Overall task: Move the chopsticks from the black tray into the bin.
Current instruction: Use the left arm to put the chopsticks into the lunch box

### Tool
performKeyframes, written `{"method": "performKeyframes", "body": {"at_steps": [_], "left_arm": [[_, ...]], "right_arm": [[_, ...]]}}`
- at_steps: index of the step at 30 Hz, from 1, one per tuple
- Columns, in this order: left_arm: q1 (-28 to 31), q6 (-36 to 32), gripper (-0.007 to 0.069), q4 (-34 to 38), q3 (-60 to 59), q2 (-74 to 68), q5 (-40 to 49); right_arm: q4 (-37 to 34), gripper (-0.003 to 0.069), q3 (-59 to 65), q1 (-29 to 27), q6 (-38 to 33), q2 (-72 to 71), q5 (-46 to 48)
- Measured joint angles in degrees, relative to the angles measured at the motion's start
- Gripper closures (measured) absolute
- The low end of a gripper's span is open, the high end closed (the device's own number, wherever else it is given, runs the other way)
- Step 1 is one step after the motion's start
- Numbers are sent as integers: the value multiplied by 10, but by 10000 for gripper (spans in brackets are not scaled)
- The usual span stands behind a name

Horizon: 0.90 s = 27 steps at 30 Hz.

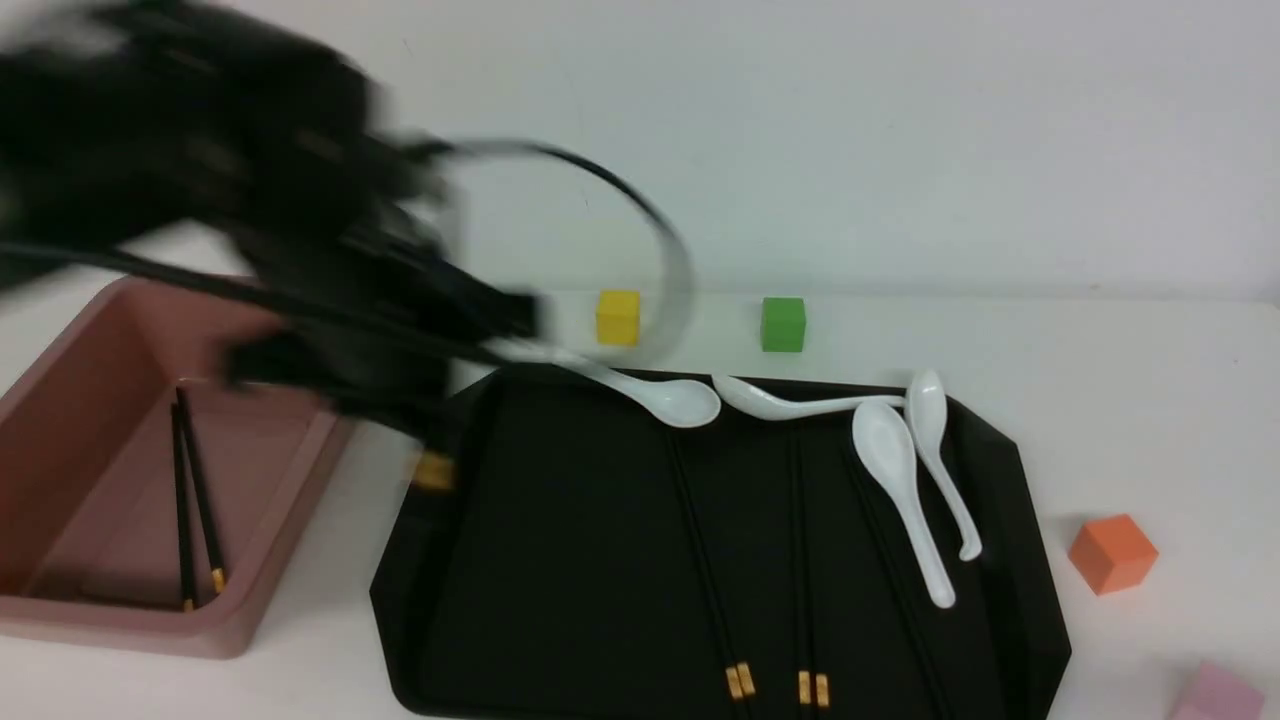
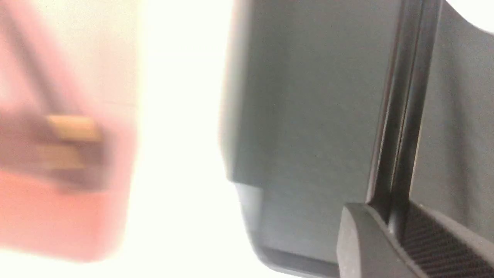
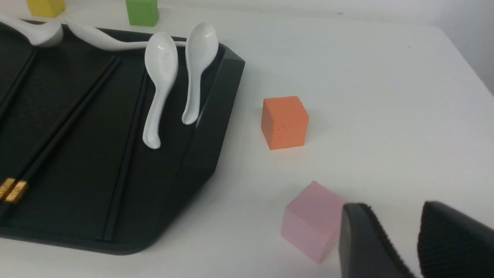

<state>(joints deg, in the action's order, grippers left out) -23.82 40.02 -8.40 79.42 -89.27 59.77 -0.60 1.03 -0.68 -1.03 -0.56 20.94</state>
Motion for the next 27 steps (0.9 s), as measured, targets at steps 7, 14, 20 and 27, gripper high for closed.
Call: {"method": "performKeyframes", "body": {"at_steps": [7, 14, 20, 27], "left_arm": [[193, -19, 510, -25, -1, 13, 41], [248, -37, 510, -19, -1, -57, -16], [248, -43, 496, -15, -1, -130, -44], [248, -48, 343, -15, 0, -152, -39]], "right_arm": [[0, 419, 0, 0, 0, 0, 0], [0, 419, 0, 0, 0, 0, 0], [0, 419, 0, 0, 0, 0, 0], [0, 419, 0, 0, 0, 0, 0]]}}
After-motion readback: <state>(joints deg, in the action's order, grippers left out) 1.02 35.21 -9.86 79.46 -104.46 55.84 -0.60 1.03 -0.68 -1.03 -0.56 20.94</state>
